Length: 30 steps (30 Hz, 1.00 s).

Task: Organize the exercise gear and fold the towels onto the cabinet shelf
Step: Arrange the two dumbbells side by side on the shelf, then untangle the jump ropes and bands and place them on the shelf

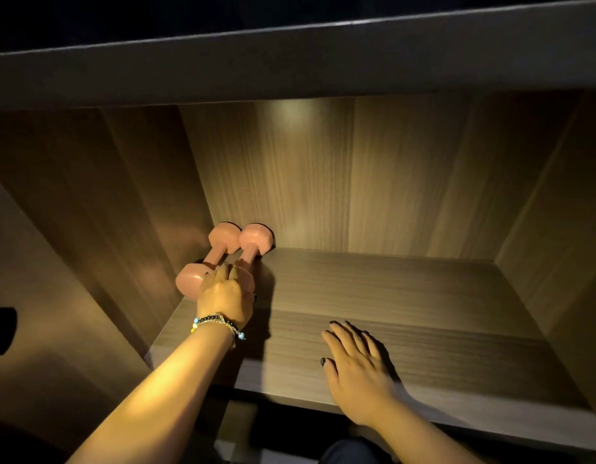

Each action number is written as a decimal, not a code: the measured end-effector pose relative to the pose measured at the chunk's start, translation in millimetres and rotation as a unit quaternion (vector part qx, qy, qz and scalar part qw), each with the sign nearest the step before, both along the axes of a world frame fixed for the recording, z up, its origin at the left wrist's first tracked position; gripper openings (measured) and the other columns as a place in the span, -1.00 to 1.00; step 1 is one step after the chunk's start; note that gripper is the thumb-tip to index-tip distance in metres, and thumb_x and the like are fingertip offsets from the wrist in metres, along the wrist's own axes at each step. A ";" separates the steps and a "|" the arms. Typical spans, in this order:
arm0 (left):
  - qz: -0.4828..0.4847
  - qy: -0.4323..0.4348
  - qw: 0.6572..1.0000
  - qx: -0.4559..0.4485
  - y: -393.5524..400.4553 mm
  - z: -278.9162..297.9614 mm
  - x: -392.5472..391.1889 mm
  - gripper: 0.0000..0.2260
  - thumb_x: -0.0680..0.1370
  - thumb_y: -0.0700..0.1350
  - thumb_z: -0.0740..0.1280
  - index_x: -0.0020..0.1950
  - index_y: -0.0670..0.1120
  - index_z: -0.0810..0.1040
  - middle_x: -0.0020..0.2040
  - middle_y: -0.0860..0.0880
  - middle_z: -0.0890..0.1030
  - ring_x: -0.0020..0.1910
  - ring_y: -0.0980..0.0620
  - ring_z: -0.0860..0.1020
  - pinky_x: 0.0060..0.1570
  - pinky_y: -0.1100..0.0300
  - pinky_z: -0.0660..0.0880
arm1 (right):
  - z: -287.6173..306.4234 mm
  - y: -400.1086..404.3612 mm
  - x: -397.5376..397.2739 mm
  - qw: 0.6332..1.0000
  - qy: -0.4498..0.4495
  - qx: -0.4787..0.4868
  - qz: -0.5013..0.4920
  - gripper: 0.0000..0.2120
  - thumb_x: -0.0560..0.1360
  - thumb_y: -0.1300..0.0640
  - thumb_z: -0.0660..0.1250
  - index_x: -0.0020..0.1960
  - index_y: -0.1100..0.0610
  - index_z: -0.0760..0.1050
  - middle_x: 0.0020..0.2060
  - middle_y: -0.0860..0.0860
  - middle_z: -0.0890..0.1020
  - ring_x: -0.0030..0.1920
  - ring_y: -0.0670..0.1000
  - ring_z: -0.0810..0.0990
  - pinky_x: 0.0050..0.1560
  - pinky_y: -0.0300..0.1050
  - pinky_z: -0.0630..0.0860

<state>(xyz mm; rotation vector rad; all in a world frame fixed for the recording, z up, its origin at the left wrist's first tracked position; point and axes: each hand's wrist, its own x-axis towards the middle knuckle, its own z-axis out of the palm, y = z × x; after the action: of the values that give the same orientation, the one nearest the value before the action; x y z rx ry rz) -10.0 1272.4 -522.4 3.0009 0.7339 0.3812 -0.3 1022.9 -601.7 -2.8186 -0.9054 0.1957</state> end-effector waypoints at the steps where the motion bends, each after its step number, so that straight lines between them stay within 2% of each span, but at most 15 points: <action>1: -0.006 -0.007 1.000 -0.023 -1.4 -2.1 -5.2 -0.34 0.45 -0.01 0.41 0.47 -0.21 0.29 0.41 -0.22 0.37 0.33 -0.24 0.38 0.33 -0.06 0.35 | 6.2 -1.6 -1.0 1.000 -0.001 0.006 -0.004 -0.54 0.51 -0.10 0.07 0.30 -0.03 0.53 0.34 -0.09 0.50 0.35 -0.09 0.46 0.46 -0.11 -0.17; 3: -0.038 -0.027 0.998 -0.052 -6.3 -5.9 -17.9 -0.19 0.44 0.00 0.44 0.55 -0.22 0.11 0.51 -0.23 0.23 0.48 -0.23 0.22 0.45 -0.10 0.21 | 15.9 -4.0 3.0 0.999 -0.013 0.040 0.019 -0.53 0.62 -0.05 0.01 0.50 0.01 0.26 0.52 -0.08 0.19 0.53 -0.08 0.11 0.46 -0.15 -0.32; 4: -0.057 -0.041 0.996 -0.061 -9.9 -5.0 -24.0 -0.17 0.45 0.00 0.44 0.56 -0.22 0.07 0.54 -0.22 0.18 0.52 -0.21 0.16 0.48 -0.10 0.15 | 20.0 -4.7 6.8 0.998 0.008 0.058 0.032 -0.50 0.64 -0.05 -0.01 0.56 0.04 0.10 0.56 -0.08 0.03 0.55 -0.07 -0.07 0.46 -0.15 -0.33; 6: -0.091 -0.059 0.991 -0.079 -19.1 2.9 -34.3 -0.16 0.46 0.02 0.42 0.57 -0.19 0.03 0.56 -0.19 0.11 0.55 -0.17 0.08 0.51 -0.01 0.06 | 31.7 -9.8 8.9 0.993 0.077 0.083 0.018 -0.45 0.66 -0.07 -0.01 0.58 0.07 -0.02 0.57 -0.07 -0.10 0.54 -0.06 -0.21 0.49 -0.12 -0.27; 9: -0.131 -0.087 0.984 -0.080 -33.7 21.7 -46.0 -0.19 0.49 0.10 0.36 0.58 -0.14 0.02 0.58 -0.13 0.06 0.57 -0.09 0.01 0.48 0.15 -0.08 | 51.8 -26.5 9.4 0.988 0.095 0.117 -0.027 -0.43 0.65 -0.11 0.01 0.58 0.05 -0.06 0.57 -0.08 -0.12 0.54 -0.08 -0.18 0.53 -0.07 -0.15; 14: -0.185 -0.090 0.975 -0.087 -70.5 52.4 -71.2 -0.21 0.55 0.17 0.26 0.59 -0.09 -0.09 0.59 -0.03 -0.09 0.57 0.04 -0.13 0.44 0.27 -0.17 | 97.6 -62.8 -9.2 0.989 0.051 0.131 -0.052 -0.39 0.64 -0.12 0.00 0.58 0.02 -0.17 0.56 -0.10 -0.17 0.55 -0.08 -0.12 0.52 -0.07 -0.01; 18: -0.218 -0.086 0.967 -0.098 -106.2 68.8 -93.6 -0.24 0.58 0.21 0.20 0.59 -0.10 -0.09 0.59 0.00 -0.13 0.56 0.07 -0.16 0.48 0.25 -0.14 | 123.4 -84.5 -33.8 0.987 0.009 0.151 -0.051 -0.35 0.62 -0.15 0.06 0.57 0.03 -0.15 0.56 -0.02 0.03 0.53 -0.01 0.09 0.49 -0.01 0.17; 20: -0.232 -0.077 0.965 -0.095 -123.8 74.3 -104.5 -0.25 0.58 0.21 0.18 0.59 -0.11 -0.11 0.59 0.00 -0.13 0.56 0.07 -0.17 0.47 0.25 -0.16 | 133.2 -95.6 -46.4 0.987 -0.012 0.153 -0.053 -0.34 0.61 -0.14 0.10 0.57 0.05 -0.11 0.55 0.01 0.11 0.53 0.00 0.11 0.49 -0.01 0.17; 26: -0.270 -0.065 0.958 -0.063 -174.7 80.3 -136.0 -0.27 0.61 0.21 0.11 0.58 -0.12 -0.15 0.59 -0.01 -0.15 0.56 0.07 -0.18 0.46 0.26 -0.20 | 148.7 -132.7 -85.5 0.982 -0.068 0.163 -0.060 -0.32 0.60 -0.12 0.16 0.57 0.03 -0.10 0.57 -0.06 -0.02 0.55 -0.06 -0.11 0.51 -0.03 -0.02; 30: -0.306 -0.075 0.946 -0.074 -206.0 74.2 -156.1 -0.27 0.60 0.21 0.12 0.59 -0.11 -0.14 0.59 0.00 -0.14 0.55 0.11 -0.19 0.46 0.27 -0.17 | 147.5 -163.6 -116.0 0.980 -0.103 0.161 -0.057 -0.32 0.60 -0.13 0.15 0.57 0.05 -0.10 0.57 -0.06 -0.04 0.55 -0.08 -0.15 0.52 -0.06 -0.04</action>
<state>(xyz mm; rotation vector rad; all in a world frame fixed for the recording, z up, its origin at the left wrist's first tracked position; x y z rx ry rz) -166.1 1066.4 -448.2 2.8144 -0.1846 0.4814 -116.3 859.3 -454.2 -2.6070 -0.7320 -0.2427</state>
